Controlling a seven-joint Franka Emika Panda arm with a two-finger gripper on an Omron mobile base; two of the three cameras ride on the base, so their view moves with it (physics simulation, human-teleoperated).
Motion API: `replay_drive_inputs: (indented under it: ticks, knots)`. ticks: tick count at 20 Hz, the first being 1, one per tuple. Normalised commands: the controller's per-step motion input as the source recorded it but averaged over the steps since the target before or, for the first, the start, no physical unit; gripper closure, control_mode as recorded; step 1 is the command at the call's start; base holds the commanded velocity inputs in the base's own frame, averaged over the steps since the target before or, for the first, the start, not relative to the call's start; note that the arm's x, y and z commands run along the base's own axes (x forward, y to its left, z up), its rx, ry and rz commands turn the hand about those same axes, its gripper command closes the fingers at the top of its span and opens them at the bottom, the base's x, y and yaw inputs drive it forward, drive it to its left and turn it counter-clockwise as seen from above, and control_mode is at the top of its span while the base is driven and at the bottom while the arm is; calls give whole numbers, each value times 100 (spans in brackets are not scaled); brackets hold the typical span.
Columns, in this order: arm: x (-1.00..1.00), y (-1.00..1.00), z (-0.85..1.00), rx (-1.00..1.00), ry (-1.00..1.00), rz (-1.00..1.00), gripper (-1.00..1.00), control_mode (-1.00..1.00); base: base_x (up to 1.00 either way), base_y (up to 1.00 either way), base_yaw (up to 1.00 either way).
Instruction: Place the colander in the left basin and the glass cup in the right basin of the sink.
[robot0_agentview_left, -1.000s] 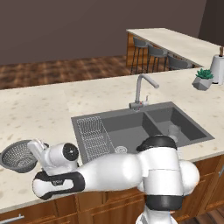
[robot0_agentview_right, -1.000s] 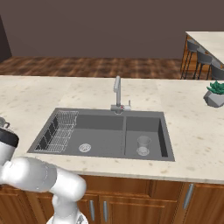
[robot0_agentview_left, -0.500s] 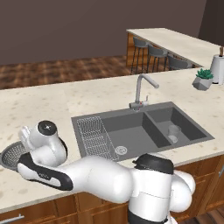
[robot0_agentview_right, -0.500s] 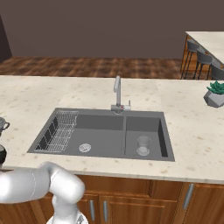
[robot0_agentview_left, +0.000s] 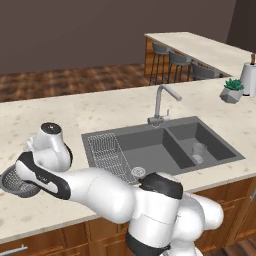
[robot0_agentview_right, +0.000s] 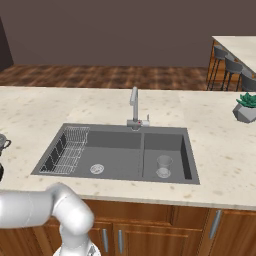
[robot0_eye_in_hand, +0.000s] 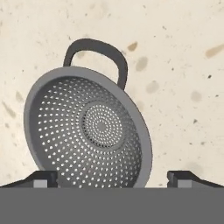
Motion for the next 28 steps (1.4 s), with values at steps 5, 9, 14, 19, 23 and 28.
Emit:
replay_drive_inputs:
  ticks: [5,9,14,19,23,28]
  knots:
    - [15,3,-8,-7,32,6,-100,-100,0,0,0]
    - [10,-1,-12,-7,10,11,-100,-100,0,0,0]
    - [17,5,-1,-16,13,26,-100,-100,0,0,0]
    - [-1,7,-4,-19,4,25,-100,-100,0,0,0]
    - [4,-9,-7,-11,1,26,-100,-100,0,0,0]
    - [3,1,0,-1,1,13,-100,-100,0,0,0]
